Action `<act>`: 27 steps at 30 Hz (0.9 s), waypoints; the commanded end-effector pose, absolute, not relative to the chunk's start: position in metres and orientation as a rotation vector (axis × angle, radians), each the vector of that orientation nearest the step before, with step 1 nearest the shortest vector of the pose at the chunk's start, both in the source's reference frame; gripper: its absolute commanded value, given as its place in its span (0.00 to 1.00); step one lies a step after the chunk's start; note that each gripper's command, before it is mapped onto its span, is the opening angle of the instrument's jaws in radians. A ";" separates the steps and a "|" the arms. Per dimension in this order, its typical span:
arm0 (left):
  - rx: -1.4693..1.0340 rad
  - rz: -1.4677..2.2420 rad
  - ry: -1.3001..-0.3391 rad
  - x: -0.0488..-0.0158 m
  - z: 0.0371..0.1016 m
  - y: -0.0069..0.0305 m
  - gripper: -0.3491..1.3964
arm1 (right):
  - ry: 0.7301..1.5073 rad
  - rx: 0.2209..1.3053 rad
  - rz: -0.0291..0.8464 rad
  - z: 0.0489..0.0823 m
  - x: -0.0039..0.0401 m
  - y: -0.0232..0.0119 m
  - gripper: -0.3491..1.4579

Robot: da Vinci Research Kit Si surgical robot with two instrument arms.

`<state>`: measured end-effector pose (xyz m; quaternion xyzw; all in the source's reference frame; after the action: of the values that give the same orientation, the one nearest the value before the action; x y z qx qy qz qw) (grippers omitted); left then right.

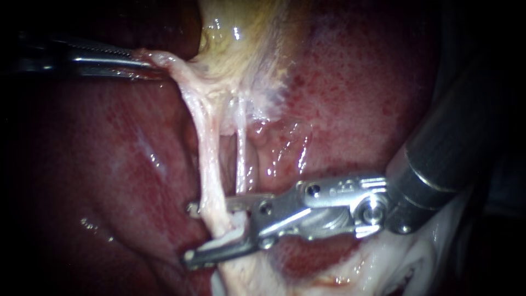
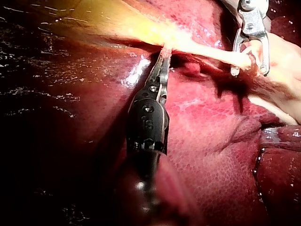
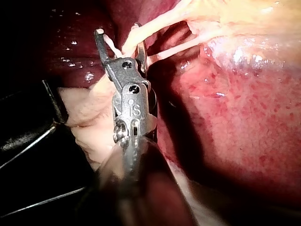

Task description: Clipping first clip left tube

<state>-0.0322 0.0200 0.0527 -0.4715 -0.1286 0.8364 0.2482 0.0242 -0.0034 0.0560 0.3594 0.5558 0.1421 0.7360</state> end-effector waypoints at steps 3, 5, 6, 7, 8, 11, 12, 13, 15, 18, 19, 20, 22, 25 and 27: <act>-1.285 2.279 -0.351 -0.0322 0.0527 0.0200 0.00 | 1.221 0.789 0.312 0.0560 0.0238 -0.0034 0.38; -1.285 2.279 -0.350 -0.0322 0.0527 0.0200 0.00 | 1.215 0.798 0.328 0.0560 0.0237 -0.0034 0.35; -1.285 2.279 -0.350 -0.0322 0.0527 0.0200 0.00 | 1.213 0.802 0.333 0.0560 0.0236 -0.0034 0.35; -1.285 2.279 -0.350 -0.0322 0.0527 0.0200 0.00 | 1.209 0.809 0.342 0.0560 0.0235 -0.0034 0.34; -1.285 2.279 -0.350 -0.0322 0.0527 0.0200 0.00 | 1.207 0.813 0.347 0.0560 0.0235 -0.0034 0.33; -1.285 2.279 -0.350 -0.0322 0.0527 0.0200 0.00 | 1.194 0.838 0.374 0.0561 0.0233 -0.0033 0.30; -1.285 2.279 -0.350 -0.0322 0.0527 0.0200 0.00 | 1.186 0.856 0.391 0.0561 0.0232 -0.0033 0.27; -1.285 2.279 -0.350 -0.0322 0.0527 0.0200 0.00 | 1.181 0.866 0.398 0.0561 0.0231 -0.0033 0.24; -1.285 2.279 -0.350 -0.0322 0.0527 0.0200 0.00 | 1.178 0.892 0.384 0.0561 0.0228 -0.0034 0.07; -1.285 2.279 -0.350 -0.0323 0.0527 0.0200 0.00 | 1.170 0.939 0.359 0.0561 0.0226 -0.0034 0.00; -1.285 2.279 -0.350 -0.0323 0.0527 0.0200 0.00 | 1.168 0.941 0.360 0.0561 0.0226 -0.0033 0.00; -1.285 2.279 -0.350 -0.0323 0.0527 0.0200 0.00 | 1.167 0.942 0.362 0.0562 0.0226 -0.0033 0.00; -1.285 2.279 -0.350 -0.0323 0.0527 0.0200 0.00 | 1.165 0.943 0.368 0.0562 0.0226 -0.0033 0.00; -1.285 2.279 -0.350 -0.0323 0.0527 0.0200 0.00 | 1.165 0.947 0.363 0.0562 0.0226 -0.0033 0.00; -1.285 2.279 -0.350 -0.0323 0.0527 0.0200 0.00 | 1.165 0.947 0.364 0.0562 0.0226 -0.0032 0.00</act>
<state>-0.0323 0.0200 0.0527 -0.4714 -0.1284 0.8363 0.2486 0.0226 -0.0032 0.0562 0.4275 0.5261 0.1650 0.7164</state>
